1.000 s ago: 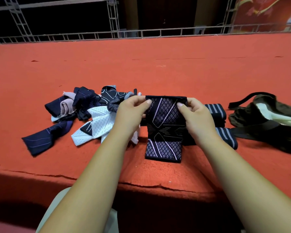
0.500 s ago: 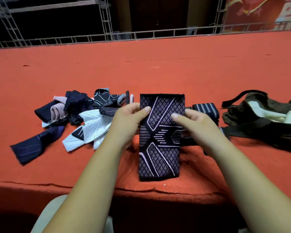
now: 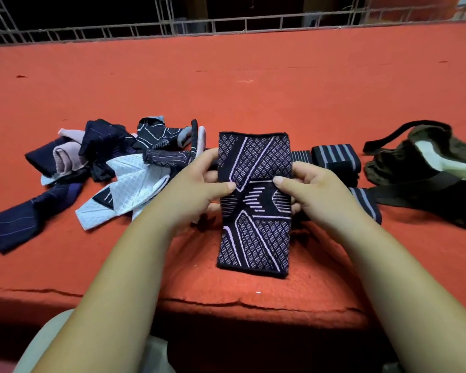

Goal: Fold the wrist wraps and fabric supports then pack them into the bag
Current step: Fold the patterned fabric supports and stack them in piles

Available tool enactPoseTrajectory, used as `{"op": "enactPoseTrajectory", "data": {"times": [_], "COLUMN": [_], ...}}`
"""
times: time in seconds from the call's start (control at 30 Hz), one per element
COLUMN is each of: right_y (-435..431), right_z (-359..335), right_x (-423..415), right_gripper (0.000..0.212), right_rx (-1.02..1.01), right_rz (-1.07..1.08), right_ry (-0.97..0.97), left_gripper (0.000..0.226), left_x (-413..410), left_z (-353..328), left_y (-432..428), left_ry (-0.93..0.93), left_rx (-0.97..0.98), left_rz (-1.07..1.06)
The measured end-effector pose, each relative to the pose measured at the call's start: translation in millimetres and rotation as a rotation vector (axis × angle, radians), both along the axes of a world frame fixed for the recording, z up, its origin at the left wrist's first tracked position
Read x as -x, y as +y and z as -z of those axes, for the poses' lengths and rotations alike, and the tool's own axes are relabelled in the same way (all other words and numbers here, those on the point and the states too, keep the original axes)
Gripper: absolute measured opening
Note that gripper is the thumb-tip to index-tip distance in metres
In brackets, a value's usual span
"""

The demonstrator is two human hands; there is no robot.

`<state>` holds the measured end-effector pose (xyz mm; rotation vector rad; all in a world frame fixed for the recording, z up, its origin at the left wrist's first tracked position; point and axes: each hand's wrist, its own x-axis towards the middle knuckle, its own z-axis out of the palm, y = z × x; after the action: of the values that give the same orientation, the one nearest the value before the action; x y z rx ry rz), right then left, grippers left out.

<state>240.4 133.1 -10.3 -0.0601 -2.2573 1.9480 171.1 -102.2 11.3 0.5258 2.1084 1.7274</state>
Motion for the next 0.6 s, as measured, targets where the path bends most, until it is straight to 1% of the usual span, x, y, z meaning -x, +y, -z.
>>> {"op": "enactPoseTrajectory", "data": {"times": [0.07, 0.17, 0.23, 0.33, 0.4, 0.5, 0.6], "right_y": [-3.2, -4.7, -2.0, 0.5, -0.3, 0.3, 2.9], "right_z": [-3.5, -8.7, -8.6, -7.1, -7.3, -10.4, -11.3], "right_x": [-1.2, -2.2, -1.1, 1.5, 2.4, 3.1, 5.7], "right_gripper": [0.013, 0.022, 0.03, 0.037, 0.037, 0.045, 0.047], "right_rx": [0.04, 0.081, 0.111, 0.215, 0.279, 0.376, 0.517], "right_rz": [-0.022, -0.044, -0.045, -0.057, -0.077, -0.039, -0.044], "right_ry": [-0.01, 0.023, 0.043, 0.054, 0.053, 0.028, 0.032], "left_gripper": [0.046, 0.035, 0.032, 0.027, 0.031, 0.043, 0.043], "left_x": [2.2, 0.5, 0.7, -2.6, -5.9, -4.5, 0.7], "left_z": [0.2, -3.7, -5.3, -8.0, -10.6, -11.9, -10.9], "left_y": [-0.4, 1.1, 1.3, 2.5, 6.4, 3.7, 0.2], "left_ry": [0.009, 0.025, 0.021, -0.001, -0.013, -0.069, -0.107], "left_rx": [-0.032, -0.085, -0.139, -0.199, -0.22, -0.261, -0.278], "left_rz": [-0.039, -0.108, -0.116, -0.089, -0.065, -0.082, -0.094]}}
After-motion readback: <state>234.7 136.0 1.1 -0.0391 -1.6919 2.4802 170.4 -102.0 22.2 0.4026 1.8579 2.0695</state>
